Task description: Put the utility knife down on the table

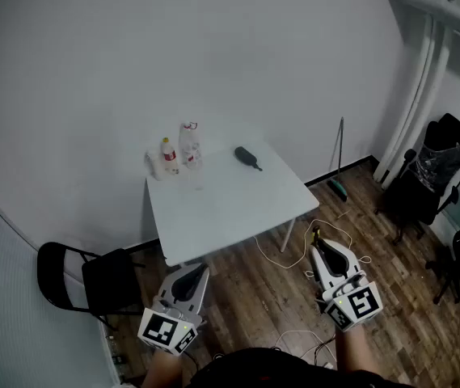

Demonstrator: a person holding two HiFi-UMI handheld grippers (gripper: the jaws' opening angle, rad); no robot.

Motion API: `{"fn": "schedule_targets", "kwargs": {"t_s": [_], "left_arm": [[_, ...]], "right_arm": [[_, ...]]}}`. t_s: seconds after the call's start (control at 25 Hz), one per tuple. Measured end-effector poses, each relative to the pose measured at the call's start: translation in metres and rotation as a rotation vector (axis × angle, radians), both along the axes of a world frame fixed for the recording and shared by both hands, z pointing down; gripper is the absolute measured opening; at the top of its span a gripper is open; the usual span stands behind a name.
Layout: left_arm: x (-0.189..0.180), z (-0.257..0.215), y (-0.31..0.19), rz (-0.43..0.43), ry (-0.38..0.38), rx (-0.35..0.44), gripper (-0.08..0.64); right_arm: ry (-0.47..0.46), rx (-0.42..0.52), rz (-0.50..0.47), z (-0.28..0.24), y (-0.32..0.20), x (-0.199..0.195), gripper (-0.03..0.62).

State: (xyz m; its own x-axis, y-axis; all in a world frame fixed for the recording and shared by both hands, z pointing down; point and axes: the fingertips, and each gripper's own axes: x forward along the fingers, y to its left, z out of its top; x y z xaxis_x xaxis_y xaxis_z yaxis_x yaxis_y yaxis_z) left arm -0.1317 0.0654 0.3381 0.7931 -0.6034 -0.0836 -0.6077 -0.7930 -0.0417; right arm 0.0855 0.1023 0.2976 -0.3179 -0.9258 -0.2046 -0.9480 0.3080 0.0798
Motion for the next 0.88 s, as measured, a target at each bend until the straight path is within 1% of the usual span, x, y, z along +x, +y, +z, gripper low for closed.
{"fn": "schedule_targets", "kwargs": {"t_s": [0.48,0.64,0.88], "left_arm": [[-0.009,0.005,0.004,-0.011,0.005,-0.013,0.026],[-0.005,0.005,0.006,-0.008,-0.002,-0.017,0.026],[0.009,0.003,0.009,-0.021,-0.003,-0.021,0.026]], "right_arm": [[0.001,-0.015,-0.01,0.006,0.004,-0.007,0.063],[-0.033,0.009,-0.028,-0.003,0.006,-0.005,0.063],[-0.038,0.001,-0.021,0.001,0.009,0.011,0.063]]}}
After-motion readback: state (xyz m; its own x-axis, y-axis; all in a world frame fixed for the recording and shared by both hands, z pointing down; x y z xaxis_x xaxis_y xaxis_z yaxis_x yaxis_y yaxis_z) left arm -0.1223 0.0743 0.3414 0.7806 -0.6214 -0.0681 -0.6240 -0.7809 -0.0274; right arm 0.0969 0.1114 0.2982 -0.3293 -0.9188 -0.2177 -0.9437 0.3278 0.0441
